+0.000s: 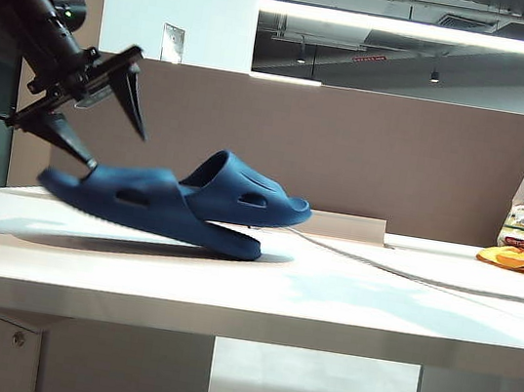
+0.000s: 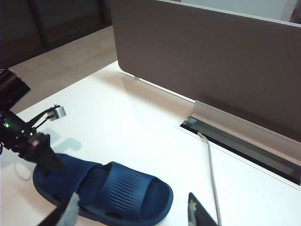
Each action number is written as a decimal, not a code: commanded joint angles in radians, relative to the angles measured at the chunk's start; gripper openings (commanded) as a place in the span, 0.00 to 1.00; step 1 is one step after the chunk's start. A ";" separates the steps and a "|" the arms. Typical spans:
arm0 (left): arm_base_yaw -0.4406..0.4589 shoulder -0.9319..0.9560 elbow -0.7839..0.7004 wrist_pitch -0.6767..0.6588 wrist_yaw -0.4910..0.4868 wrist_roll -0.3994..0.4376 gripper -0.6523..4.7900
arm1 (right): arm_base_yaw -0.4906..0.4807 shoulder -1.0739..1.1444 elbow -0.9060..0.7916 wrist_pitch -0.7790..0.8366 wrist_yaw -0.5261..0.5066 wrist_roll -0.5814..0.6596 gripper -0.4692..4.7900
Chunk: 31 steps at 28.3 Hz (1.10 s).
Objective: Interlock the pair of blue slippers on the table with their fronts facing up.
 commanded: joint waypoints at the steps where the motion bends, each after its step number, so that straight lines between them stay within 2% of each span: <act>1: -0.005 -0.001 0.003 -0.061 -0.099 0.061 0.81 | 0.002 -0.005 0.003 0.004 -0.006 -0.008 0.64; 4: -0.004 -0.001 0.003 -0.085 -0.135 0.082 0.81 | 0.002 -0.005 0.003 0.004 -0.006 -0.010 0.64; 11: -0.013 -0.030 0.003 -0.098 -0.094 0.148 0.80 | 0.002 -0.006 0.003 0.004 0.013 -0.009 0.64; 16: -0.023 -0.132 0.003 -0.012 -0.096 0.150 0.80 | 0.002 -0.006 0.003 0.010 0.050 -0.005 0.64; 20: -0.022 -0.248 0.003 0.066 -0.098 0.146 0.77 | 0.002 -0.007 0.003 0.026 0.049 0.013 0.59; 27: -0.019 -0.489 0.003 0.203 -0.104 0.165 0.32 | 0.002 -0.028 0.004 0.085 0.065 0.085 0.58; 29: -0.019 -0.565 0.003 0.242 -0.105 0.177 0.27 | 0.002 -0.045 0.004 0.094 0.099 0.085 0.58; 31: -0.019 -0.632 0.003 0.271 -0.107 0.177 0.27 | 0.002 -0.070 0.004 0.104 0.123 0.085 0.58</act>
